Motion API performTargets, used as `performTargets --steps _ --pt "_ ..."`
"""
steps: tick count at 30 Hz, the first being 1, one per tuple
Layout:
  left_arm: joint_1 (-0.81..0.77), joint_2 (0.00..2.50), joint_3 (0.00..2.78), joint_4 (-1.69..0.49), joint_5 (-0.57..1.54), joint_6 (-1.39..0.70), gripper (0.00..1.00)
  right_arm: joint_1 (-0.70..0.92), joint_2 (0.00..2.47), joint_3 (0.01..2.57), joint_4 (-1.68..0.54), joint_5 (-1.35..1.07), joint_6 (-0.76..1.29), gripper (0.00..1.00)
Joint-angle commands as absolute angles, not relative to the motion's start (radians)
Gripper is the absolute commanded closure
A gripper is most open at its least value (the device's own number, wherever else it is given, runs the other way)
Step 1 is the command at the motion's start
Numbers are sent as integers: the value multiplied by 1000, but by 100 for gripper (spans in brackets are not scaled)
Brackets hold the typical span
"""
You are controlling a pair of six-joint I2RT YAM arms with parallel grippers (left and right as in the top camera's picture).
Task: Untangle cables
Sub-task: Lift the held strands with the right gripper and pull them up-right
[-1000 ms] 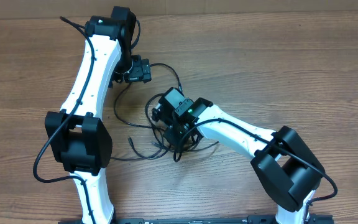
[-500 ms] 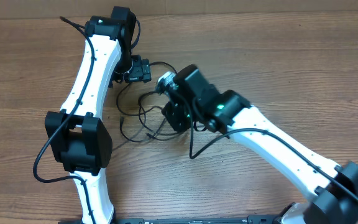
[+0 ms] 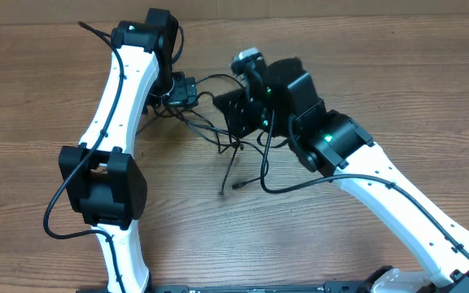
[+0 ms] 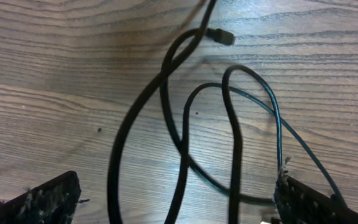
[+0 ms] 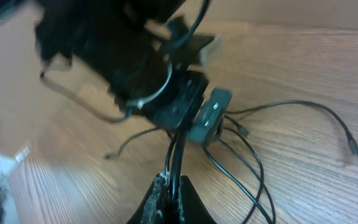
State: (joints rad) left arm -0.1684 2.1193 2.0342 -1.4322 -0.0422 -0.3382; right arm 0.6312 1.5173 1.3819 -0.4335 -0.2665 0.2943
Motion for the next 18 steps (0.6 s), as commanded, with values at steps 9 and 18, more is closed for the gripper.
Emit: performTargets --steps 9,18 --pt "-170 2131 2031 -1431 -52 -348 0 457 1489 1416 -457 -460 723 96" --pt "-170 2131 2031 -1431 -52 -348 1 441 1489 1415 -609 -379 634 96"
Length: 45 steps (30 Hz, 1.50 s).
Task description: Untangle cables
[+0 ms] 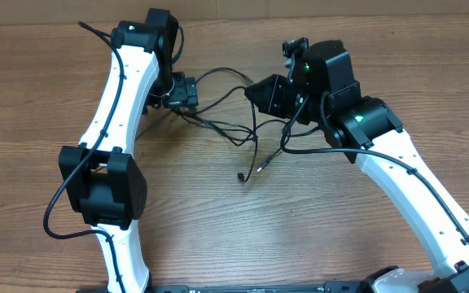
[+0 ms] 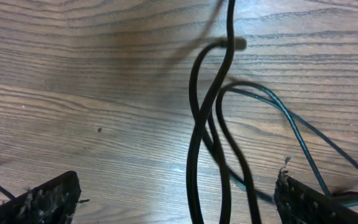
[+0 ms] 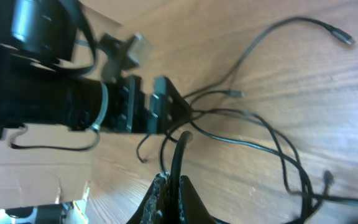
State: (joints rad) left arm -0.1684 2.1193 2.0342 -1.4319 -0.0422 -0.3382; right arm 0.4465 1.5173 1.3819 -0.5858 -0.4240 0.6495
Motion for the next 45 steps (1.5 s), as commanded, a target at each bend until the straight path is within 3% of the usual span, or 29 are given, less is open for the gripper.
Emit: performTargets --steps 1,28,30,32,34,35,40,45 --pt "-170 2132 2031 -1431 -52 -348 1 441 1489 1415 -628 -356 634 96" --pt "-168 2132 2031 -1336 49 -352 0 441 1501 1414 -779 -226 619 96" --pt "-168 2132 2031 -1350 65 -303 14 441 1501 1414 -793 -205 620 96" --pt "-170 2132 2031 -1360 95 -252 17 441 1501 1413 -805 -184 620 96" --pt "-170 2132 2031 -1361 160 -219 12 441 1501 1413 -825 -154 620 96" --pt "-165 2132 2031 -1361 299 -171 3 441 1501 1413 -834 -140 620 96" --pt "-146 2132 2031 -1393 828 74 3 441 1501 1413 -860 -94 620 96" --pt "-152 2132 2031 -1428 794 101 5 441 1502 1413 -863 -90 620 96"
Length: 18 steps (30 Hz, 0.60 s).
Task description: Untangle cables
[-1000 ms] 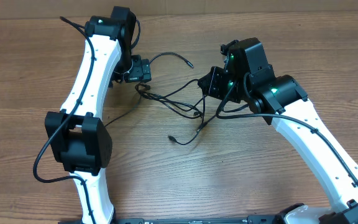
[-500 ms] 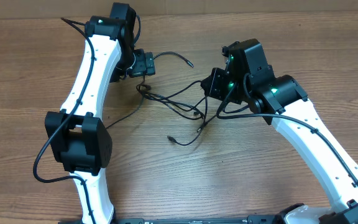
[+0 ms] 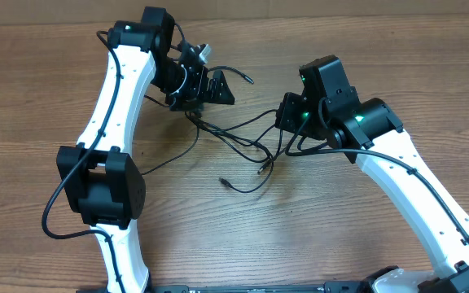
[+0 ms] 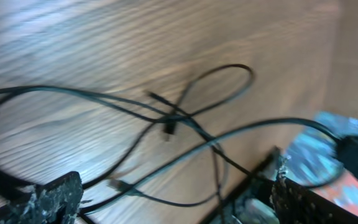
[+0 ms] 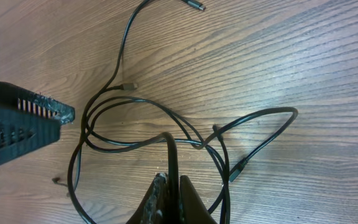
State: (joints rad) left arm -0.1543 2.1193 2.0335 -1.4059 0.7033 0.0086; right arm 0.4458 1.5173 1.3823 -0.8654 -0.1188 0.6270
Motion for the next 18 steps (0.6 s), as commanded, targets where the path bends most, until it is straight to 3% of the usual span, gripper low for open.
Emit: performTargets --steps 1,13,18 --pt "-160 2132 2031 -1438 780 110 5 441 1502 1413 -862 -90 620 96" --pt "-288 2133 2030 -1436 529 30 11 441 1502 1413 -863 -90 620 96" --pt "-302 2133 2030 -1436 471 -8 23 441 1502 1413 -863 -90 620 96"
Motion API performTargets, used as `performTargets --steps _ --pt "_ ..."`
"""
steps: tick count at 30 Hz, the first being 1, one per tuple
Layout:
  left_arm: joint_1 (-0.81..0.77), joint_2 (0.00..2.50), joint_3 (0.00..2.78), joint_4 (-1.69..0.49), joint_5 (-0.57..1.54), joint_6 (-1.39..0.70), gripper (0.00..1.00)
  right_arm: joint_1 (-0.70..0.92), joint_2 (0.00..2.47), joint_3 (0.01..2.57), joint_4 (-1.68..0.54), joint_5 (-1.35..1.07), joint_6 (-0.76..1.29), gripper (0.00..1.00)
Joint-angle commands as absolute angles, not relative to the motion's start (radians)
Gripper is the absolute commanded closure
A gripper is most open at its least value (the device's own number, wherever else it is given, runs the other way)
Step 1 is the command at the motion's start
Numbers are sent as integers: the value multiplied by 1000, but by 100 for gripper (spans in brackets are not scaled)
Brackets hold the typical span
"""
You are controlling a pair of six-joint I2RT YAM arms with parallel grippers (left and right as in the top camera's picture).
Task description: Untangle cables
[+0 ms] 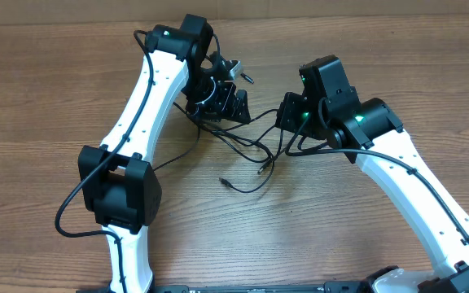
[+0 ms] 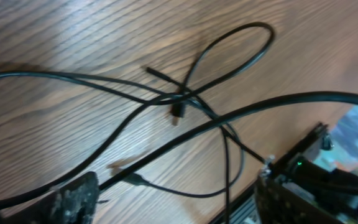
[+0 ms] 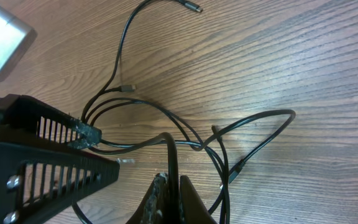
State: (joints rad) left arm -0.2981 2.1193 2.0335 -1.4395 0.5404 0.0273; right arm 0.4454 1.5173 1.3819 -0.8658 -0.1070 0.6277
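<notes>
Several thin black cables [image 1: 251, 148] lie tangled on the wooden table between my two grippers. My left gripper [image 1: 236, 106] stands open at the tangle's left end; in its wrist view the fingertips [image 2: 73, 198] are wide apart and cable strands [image 2: 182, 99] cross the gap between them untouched. My right gripper [image 1: 287, 114] is at the tangle's right end, shut on one black cable [image 3: 168, 149] that rises from its jaws in an arch. The left gripper's slotted finger [image 3: 42, 158] shows close by in the right wrist view.
Loose plug ends lie at the front of the tangle [image 1: 225, 182], by its middle [image 1: 263, 169] and at the back [image 1: 249, 79]. A cardboard wall [image 1: 340, 8] runs along the table's far edge. The wooden table [image 1: 47, 98] extends to both sides.
My left arm has shifted to the right, bringing its open gripper closer to the right gripper and over the tangle. The right gripper and its cable have not moved.
My right gripper, shut on a cable, was first right up against the open left gripper at the back. Then it stood further right with the cables stretched between. Later the left gripper had turned rightward over the spread tangle, and now sits nearer.
</notes>
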Motion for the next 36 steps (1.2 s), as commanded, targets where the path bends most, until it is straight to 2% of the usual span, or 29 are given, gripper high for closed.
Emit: performTargets --steps 1,13,16,17,23,28,36 --pt "-302 2133 2030 -1438 471 -8 24 441 1502 1413 -863 -90 620 96" --pt "-303 2133 1945 -1410 464 -27 33 441 1502 1413 -863 -90 620 96" --pt "-302 2133 1888 -1369 464 -39 45 441 1502 1413 -863 -90 620 96" --pt "-302 2133 1862 -1348 464 -43 52 441 1502 1413 -863 -90 620 96" --pt "-302 2133 1819 -1300 455 -43 60 441 1502 1413 -863 -90 620 96" --pt "-302 2133 1807 -1277 283 -134 63 441 1502 1413 -863 -90 620 96" --pt "-302 2133 1807 -1274 250 -147 63 441 1503 1413 -867 -89 620 96"
